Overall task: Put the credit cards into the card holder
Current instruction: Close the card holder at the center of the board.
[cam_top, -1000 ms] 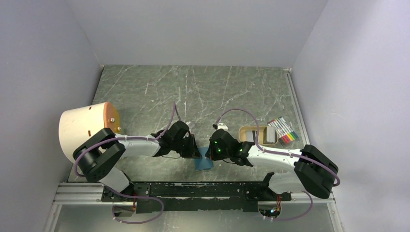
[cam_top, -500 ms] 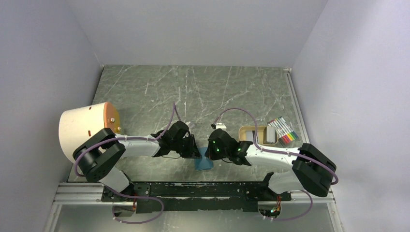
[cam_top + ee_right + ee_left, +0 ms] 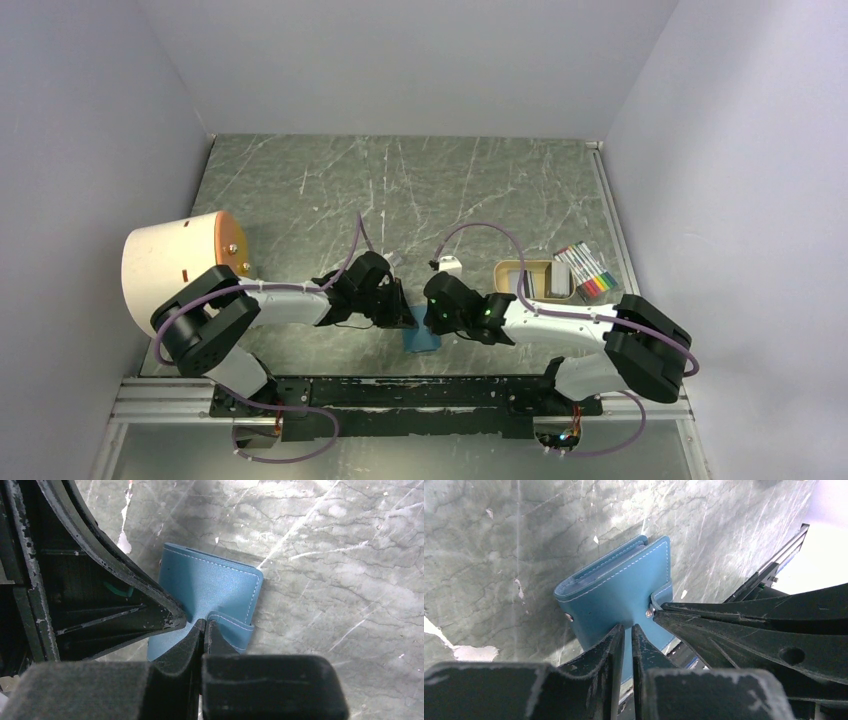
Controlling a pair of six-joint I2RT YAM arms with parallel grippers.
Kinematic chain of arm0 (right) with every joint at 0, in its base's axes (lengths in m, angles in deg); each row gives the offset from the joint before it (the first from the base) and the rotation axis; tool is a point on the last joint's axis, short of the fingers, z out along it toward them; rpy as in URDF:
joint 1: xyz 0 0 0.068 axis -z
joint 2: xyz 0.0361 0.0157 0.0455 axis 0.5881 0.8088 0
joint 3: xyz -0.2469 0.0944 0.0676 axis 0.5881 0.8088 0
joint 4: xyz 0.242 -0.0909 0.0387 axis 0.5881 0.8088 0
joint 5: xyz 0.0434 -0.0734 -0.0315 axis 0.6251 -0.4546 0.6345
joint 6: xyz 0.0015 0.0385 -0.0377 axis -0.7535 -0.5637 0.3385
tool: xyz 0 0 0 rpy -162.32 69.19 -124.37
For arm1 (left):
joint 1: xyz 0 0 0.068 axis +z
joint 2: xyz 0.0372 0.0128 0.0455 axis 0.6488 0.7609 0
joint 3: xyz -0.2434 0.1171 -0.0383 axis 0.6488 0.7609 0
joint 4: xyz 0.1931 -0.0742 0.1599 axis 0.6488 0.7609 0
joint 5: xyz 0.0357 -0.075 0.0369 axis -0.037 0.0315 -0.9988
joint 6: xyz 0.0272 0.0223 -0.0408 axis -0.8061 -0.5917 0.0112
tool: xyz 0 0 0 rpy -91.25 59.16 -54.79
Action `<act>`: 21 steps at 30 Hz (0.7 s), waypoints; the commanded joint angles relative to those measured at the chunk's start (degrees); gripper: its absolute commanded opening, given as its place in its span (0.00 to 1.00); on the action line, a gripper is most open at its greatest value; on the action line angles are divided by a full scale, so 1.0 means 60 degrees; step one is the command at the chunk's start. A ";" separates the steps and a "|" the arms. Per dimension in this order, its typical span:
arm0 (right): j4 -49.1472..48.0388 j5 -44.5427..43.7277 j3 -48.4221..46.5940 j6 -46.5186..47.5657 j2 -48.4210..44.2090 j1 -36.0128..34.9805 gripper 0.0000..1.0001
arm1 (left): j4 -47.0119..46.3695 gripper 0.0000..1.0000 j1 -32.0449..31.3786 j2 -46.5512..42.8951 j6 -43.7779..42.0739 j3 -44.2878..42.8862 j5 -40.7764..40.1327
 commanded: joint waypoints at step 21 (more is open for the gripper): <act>0.0520 0.0058 -0.0257 0.0496 -0.0030 -0.0155 0.00 | 0.0390 0.18 -0.0130 0.0375 -0.0071 0.0226 -0.0089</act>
